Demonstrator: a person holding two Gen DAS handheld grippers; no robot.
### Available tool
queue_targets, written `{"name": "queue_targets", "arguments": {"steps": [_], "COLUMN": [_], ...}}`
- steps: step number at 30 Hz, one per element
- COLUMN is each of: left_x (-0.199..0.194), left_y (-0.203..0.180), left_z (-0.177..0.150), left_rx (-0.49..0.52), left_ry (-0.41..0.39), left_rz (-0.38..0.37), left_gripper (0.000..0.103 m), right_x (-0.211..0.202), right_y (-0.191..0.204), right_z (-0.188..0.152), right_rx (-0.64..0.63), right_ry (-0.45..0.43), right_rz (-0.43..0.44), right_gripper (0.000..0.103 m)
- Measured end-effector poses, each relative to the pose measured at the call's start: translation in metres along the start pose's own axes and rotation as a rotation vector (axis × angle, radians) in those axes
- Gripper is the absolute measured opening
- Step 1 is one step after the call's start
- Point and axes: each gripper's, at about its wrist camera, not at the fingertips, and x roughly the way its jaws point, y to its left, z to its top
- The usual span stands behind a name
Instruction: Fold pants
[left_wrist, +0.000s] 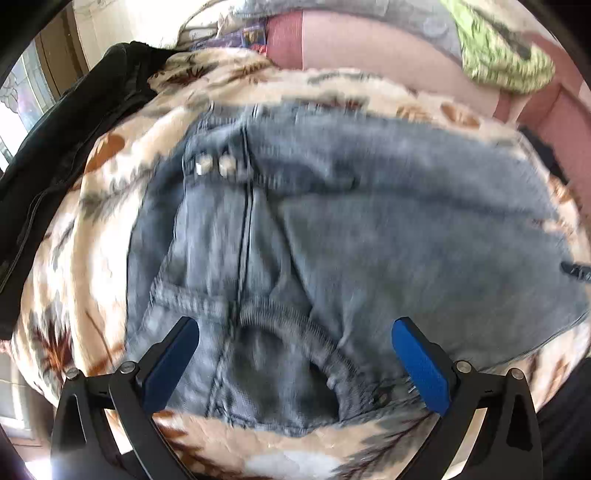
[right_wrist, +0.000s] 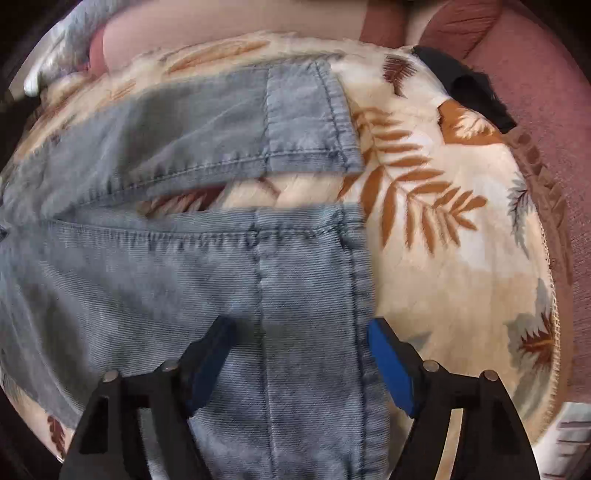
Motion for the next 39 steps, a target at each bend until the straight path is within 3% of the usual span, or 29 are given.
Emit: {"name": "queue_targets", "arguments": {"steps": [3,6,8,11,13,15,21,28,34,35,36,37,39], "left_x": [-0.016,-0.009,0.015,0.05,0.078,0.096,0.126,0.134,0.149,0.15,0.151,0.151,0.151], "left_y": [0.024,0.061,0.092,0.113,0.125,0.129,0.13,0.132,0.135,0.135,0.134,0.133,0.131], "left_z": [0.032,0.079,0.117,0.156,0.177,0.189,0.208,0.216,0.216,0.217,0.217,0.218,0.219], "left_rx": [-0.063,-0.168,-0.261,-0.291,-0.325,-0.354,-0.356,-0.321,-0.307,-0.307,-0.302,-0.294,-0.29], "left_ry": [-0.078,-0.138,-0.117,-0.073,-0.029,0.02,0.056,0.059,0.094,0.094,0.095,0.097,0.102], "left_rz": [-0.048,-0.05,-0.055,-0.066,-0.068,-0.101,-0.098,-0.016,-0.001,0.001,0.007,0.014,0.024], "left_gripper": [0.103,0.103,0.103,0.102,0.087,0.074,0.071,0.016,0.015,0.015,0.015,0.015,0.014], "right_x": [-0.029,-0.056,-0.052,-0.039,-0.029,-0.017,0.014,0.048,0.067,0.074,0.079,0.081,0.076], "right_y": [-0.012,-0.018,-0.019,-0.021,-0.018,-0.017,-0.018,-0.021,-0.018,-0.016,-0.014,-0.013,-0.011], "right_z": [0.017,0.048,0.068,0.099,0.114,0.127,0.168,0.202,0.22,0.222,0.224,0.225,0.226], "right_rx": [0.058,0.077,0.089,0.111,0.12,0.126,0.124,0.18,0.188,0.183,0.174,0.165,0.148], "right_ry": [-0.097,-0.202,-0.212,-0.198,-0.181,-0.167,-0.13,-0.091,-0.058,-0.036,-0.02,-0.013,-0.025], "right_rz": [0.039,0.115,0.123,0.14,0.141,0.143,0.153,0.159,0.125,0.109,0.106,0.106,0.075], "right_gripper": [0.081,0.081,0.081,0.081,0.081,0.081,0.081,0.07,0.069,0.067,0.048,0.041,0.014]}}
